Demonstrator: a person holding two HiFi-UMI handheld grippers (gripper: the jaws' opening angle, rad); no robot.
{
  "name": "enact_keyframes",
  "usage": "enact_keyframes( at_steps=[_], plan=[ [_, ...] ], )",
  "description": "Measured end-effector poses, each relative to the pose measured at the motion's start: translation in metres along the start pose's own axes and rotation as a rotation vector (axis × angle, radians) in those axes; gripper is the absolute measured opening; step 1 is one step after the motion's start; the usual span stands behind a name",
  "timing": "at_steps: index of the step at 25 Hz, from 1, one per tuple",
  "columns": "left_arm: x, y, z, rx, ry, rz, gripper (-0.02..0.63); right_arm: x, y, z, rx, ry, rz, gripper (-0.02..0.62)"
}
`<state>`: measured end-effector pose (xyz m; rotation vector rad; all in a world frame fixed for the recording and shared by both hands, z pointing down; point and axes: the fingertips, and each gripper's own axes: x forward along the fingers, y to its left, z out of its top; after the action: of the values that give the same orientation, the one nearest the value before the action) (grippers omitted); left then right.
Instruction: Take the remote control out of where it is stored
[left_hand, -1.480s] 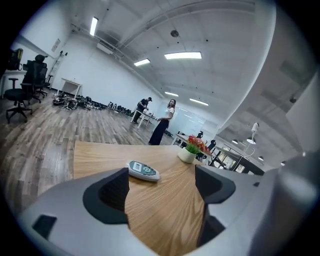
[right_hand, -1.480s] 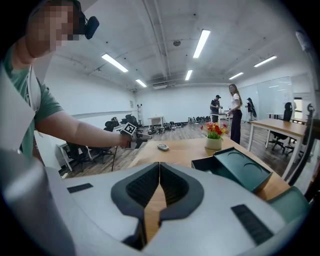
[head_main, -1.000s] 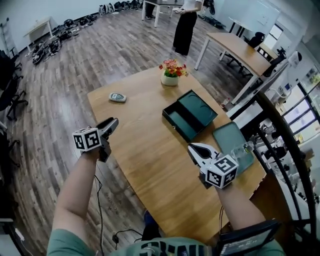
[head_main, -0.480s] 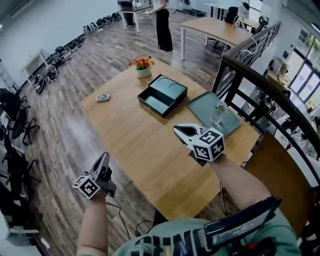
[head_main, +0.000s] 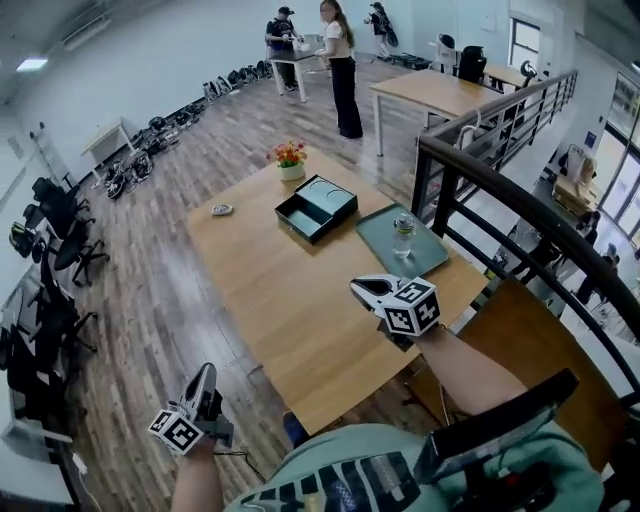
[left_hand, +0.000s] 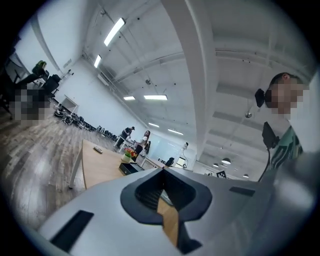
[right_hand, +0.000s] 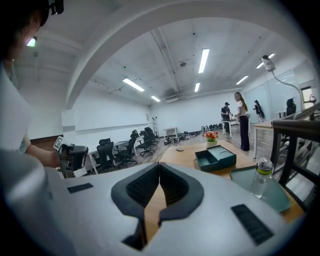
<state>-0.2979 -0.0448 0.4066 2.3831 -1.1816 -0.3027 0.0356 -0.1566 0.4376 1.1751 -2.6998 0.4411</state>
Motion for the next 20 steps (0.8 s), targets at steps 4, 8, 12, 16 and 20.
enact_keyframes(
  at_steps=[4, 8, 12, 16, 20],
  plan=[
    [-0.048, -0.036, 0.005, 0.042, -0.039, 0.039, 0.005, -0.025, 0.022, 0.006, 0.018, -0.015, 0.031, 0.006],
    [-0.094, -0.053, 0.01, 0.091, -0.06, 0.082, 0.003, -0.038, 0.041, 0.008, 0.027, -0.027, 0.048, 0.006],
    [-0.135, -0.052, 0.01, 0.107, -0.082, 0.108, 0.003, -0.047, 0.055, 0.003, 0.051, -0.039, 0.037, 0.006],
    [-0.164, -0.047, 0.012, 0.105, -0.082, 0.087, 0.003, -0.051, 0.082, -0.001, 0.042, -0.036, 0.008, 0.006],
    [-0.189, -0.041, 0.007, 0.084, -0.063, 0.034, 0.003, -0.064, 0.119, -0.003, 0.026, -0.042, -0.026, 0.006]
  ],
)
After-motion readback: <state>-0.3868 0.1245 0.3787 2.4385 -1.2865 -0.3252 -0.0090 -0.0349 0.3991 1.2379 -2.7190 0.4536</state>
